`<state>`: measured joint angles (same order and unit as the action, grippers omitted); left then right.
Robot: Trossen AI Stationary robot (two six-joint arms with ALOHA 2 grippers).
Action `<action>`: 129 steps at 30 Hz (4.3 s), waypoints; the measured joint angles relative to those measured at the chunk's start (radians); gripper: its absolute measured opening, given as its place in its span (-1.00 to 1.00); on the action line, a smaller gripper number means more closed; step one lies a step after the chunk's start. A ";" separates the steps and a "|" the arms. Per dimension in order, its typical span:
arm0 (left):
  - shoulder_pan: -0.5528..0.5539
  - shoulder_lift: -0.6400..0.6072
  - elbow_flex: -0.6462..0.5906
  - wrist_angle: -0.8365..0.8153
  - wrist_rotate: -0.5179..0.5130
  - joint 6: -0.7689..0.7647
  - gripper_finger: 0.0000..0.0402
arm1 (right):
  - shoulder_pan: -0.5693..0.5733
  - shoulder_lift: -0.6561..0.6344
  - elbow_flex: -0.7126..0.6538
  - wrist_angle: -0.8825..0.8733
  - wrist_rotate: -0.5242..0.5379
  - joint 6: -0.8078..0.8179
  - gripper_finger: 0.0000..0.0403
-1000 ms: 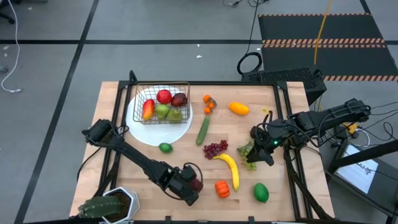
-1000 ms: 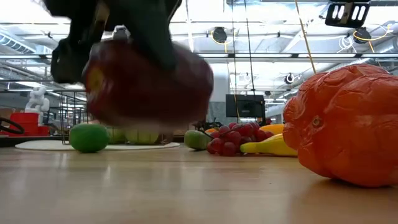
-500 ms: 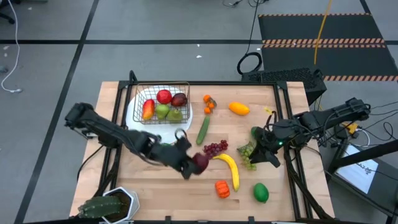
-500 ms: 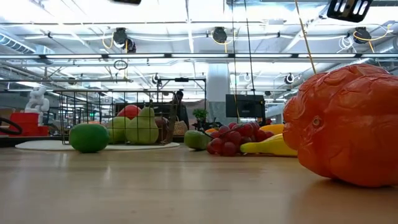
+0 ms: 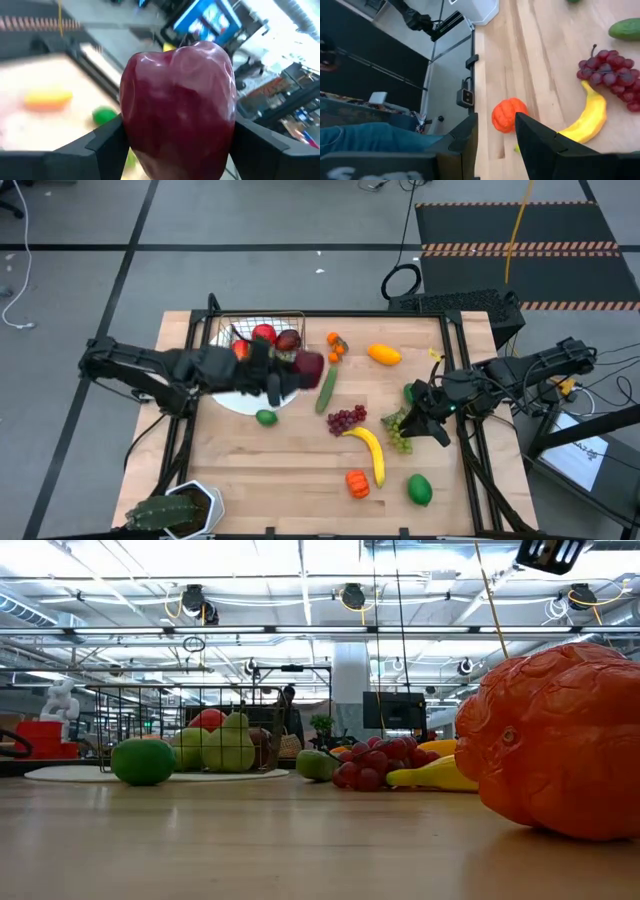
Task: Build produce basket
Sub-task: Put the apple into the wired basket
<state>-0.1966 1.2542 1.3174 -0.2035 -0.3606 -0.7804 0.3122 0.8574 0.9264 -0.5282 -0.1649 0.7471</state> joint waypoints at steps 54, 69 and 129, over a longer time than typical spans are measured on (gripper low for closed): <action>0.191 -0.098 0.000 0.335 0.001 0.829 0.46 | -0.078 0.002 -0.001 0.162 0.563 -0.086 -0.39; 0.199 -0.094 0.000 0.334 -0.072 0.240 0.46 | -0.110 0.001 -0.001 0.151 0.558 -0.183 -0.39; 0.718 0.134 0.000 -1.154 0.279 0.396 0.47 | -0.082 0.007 -0.001 0.135 0.609 0.287 -0.39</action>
<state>0.5213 1.3880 1.3178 -1.3572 -0.0817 -0.3841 0.2300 0.8644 0.9253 -0.3927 0.4438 1.0343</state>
